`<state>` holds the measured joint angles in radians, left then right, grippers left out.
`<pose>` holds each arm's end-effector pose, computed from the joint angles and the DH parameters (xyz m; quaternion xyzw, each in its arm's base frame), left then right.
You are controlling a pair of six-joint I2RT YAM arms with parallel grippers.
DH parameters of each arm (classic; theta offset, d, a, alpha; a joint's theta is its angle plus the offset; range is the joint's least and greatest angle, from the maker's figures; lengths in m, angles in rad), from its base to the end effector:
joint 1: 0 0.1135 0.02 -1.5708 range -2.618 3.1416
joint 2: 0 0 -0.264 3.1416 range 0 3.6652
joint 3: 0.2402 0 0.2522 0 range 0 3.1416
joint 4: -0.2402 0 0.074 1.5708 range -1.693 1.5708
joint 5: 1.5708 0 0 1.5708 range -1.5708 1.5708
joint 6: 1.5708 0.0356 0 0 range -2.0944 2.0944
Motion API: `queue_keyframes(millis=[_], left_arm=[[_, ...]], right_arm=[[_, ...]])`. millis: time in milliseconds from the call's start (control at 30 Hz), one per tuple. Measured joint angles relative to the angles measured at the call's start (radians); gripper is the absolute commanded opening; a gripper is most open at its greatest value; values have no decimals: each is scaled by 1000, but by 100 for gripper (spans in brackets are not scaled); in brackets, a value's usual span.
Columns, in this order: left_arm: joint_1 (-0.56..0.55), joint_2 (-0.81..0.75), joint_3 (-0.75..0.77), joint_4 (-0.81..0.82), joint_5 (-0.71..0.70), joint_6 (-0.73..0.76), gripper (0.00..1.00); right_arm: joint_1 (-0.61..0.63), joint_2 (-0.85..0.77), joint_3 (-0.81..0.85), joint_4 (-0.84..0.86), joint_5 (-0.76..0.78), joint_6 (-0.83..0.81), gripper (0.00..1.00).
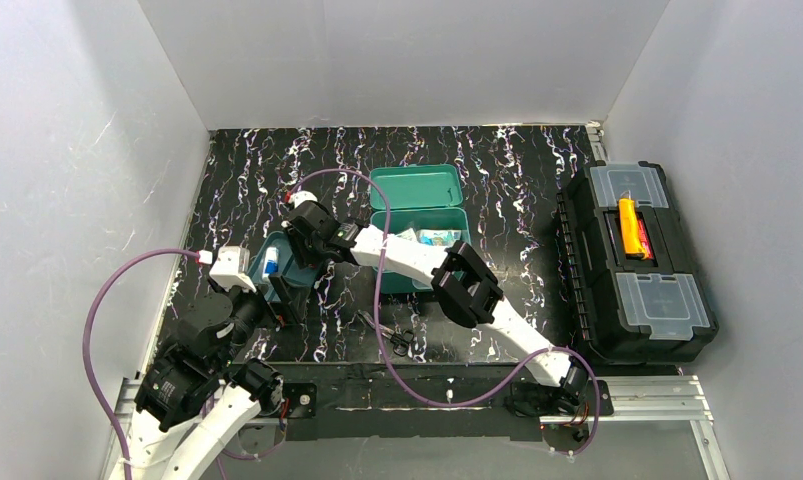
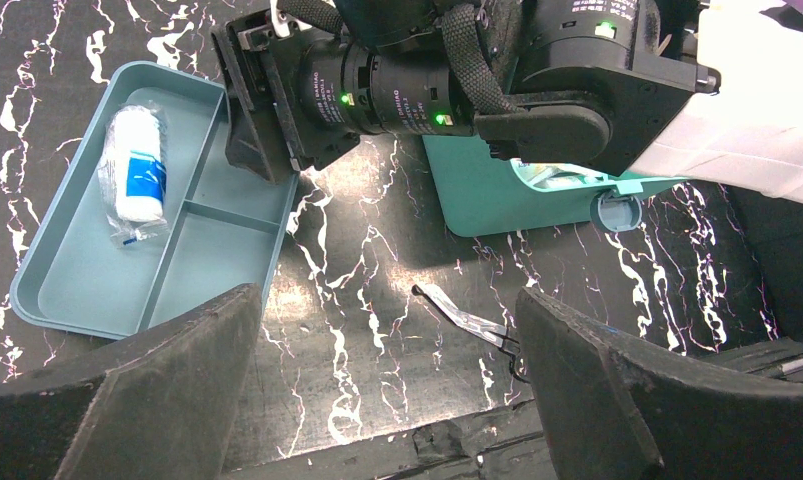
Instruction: Organize the medicine kit
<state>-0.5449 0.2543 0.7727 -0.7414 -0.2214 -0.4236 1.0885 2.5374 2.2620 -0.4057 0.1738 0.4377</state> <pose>0.0499 -0.0211 0.3294 -0.0217 0.7794 -0.2123 0.5891 0.2717 0.5057 0.1859 -0.2521 0.8640 0.2397 0.3640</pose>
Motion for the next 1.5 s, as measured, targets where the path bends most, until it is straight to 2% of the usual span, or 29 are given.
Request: queue_keyframes(millis=[167,267,700,767,833,1067,1500], left_arm=[[0,0,0,0,0,0,98],[0,0,0,0,0,0,98],[0,0,-1,0,-1,-1,99],[0,0,-1,0,-3,-3,99],[0,0,-1,-1,-7,-4,100],[0,0,-1,-1,-20,-8,100],[0,56,-1,-8,-26,-11,99]], right_arm=[[0,-6,-10,31,2,-2,60],[0,-51,-76,57,6,-2,61],[0,-455,-348,93,29,-24,66],[0,-572,-471,85,17,-19,67],[2,-605,-510,92,11,-19,68],[44,-836,-850,71,-9,-14,70],[181,-1257,-1210,-19,-22,90,70]])
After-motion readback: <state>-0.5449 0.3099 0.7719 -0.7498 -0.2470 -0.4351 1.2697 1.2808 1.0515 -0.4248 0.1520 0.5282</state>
